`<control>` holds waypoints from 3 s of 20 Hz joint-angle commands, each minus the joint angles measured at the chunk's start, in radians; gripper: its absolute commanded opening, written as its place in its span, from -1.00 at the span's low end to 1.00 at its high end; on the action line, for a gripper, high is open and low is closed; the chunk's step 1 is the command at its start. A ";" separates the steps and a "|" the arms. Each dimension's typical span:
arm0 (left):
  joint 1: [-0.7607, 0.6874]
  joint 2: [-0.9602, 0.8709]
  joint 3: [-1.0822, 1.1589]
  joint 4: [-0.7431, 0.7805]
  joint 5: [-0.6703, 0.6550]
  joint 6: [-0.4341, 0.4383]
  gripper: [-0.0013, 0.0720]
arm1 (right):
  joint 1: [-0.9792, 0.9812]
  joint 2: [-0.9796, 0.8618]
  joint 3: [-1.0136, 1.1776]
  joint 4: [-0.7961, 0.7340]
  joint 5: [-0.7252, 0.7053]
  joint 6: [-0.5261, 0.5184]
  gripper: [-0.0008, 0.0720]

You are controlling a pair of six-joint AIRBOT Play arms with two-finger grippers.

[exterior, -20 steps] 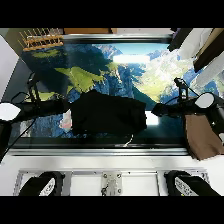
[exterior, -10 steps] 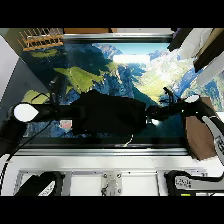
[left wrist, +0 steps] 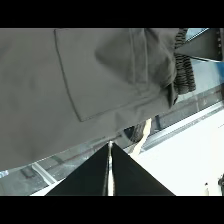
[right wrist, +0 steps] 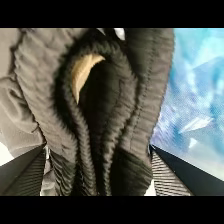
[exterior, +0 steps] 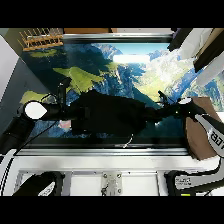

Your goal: Fold the clothes and pants, and hang the long-sleeved shirts on hangers.

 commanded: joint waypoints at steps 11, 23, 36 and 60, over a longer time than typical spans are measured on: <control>-0.001 -0.002 0.001 0.000 0.003 0.000 -0.93 | 0.181 -0.067 0.002 0.251 -0.024 -0.136 -0.36; -0.001 -0.002 0.001 0.000 0.001 0.000 -0.93 | -0.117 0.259 0.332 -0.151 -0.091 0.344 -0.89; -0.001 -0.002 0.001 0.001 0.017 0.001 -0.93 | -0.733 0.595 0.278 -0.655 0.147 0.664 -0.89; -0.001 -0.002 0.001 0.002 0.018 0.001 -0.93 | -0.731 0.565 0.166 -1.154 0.257 0.735 0.74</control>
